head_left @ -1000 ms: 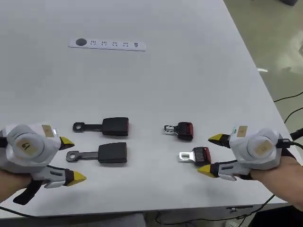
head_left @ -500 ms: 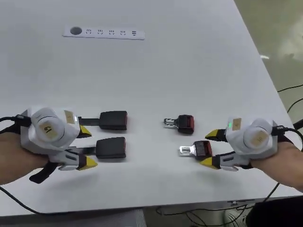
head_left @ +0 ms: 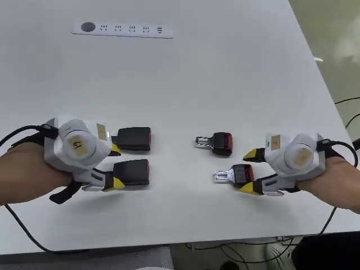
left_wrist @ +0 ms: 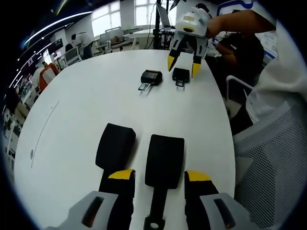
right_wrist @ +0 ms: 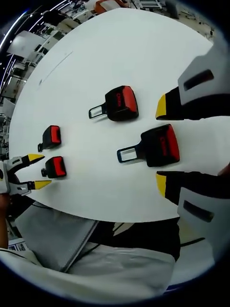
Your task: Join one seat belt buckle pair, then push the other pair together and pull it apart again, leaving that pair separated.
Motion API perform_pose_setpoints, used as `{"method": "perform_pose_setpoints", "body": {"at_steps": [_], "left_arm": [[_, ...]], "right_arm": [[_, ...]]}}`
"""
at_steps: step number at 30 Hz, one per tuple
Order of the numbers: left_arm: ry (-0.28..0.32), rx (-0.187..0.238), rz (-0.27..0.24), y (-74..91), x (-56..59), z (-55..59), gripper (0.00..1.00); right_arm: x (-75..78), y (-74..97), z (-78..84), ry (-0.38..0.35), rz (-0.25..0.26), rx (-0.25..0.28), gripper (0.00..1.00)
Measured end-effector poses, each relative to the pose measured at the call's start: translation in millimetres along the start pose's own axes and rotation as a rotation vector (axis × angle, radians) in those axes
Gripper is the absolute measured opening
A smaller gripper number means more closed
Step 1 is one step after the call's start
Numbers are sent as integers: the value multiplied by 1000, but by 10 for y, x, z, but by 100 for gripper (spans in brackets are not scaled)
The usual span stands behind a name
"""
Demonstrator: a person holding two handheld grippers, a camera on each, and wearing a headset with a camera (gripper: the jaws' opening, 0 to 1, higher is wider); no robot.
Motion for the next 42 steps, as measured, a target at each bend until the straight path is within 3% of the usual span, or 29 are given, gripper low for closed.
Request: {"method": "perform_pose_setpoints", "body": {"at_steps": [4,9,17,22,26,42], "left_arm": [[-26,-16,38,-74,88,-2,42],[-68,-44,35,-162,114,20,41],[-94,-59,13,-171,10,40,35],[-198,-126,3,-214,42,113,33],[-172,-114,11,-221,18,100,33],[-181,-125,39,-253,24,97,33]], "right_arm": [[-9,-5,17,10,-9,-10,39],[-5,-85,60,40,-17,-33,37],[0,-128,36,72,-27,-43,36],[10,-122,16,86,-35,-36,34],[12,-126,27,113,-40,-44,34],[11,-143,36,157,-51,-73,34]]}}
Point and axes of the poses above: the centre of the closed fingertips' face, and the gripper's own axes: y roughly backward along the fingers, x roughly to its right, z roughly out of its underside, the point moved 2 cm from there along y, roughly backward along the fingers, and after that the axes turned 12 degrees about -x, right-handed, at the moved point
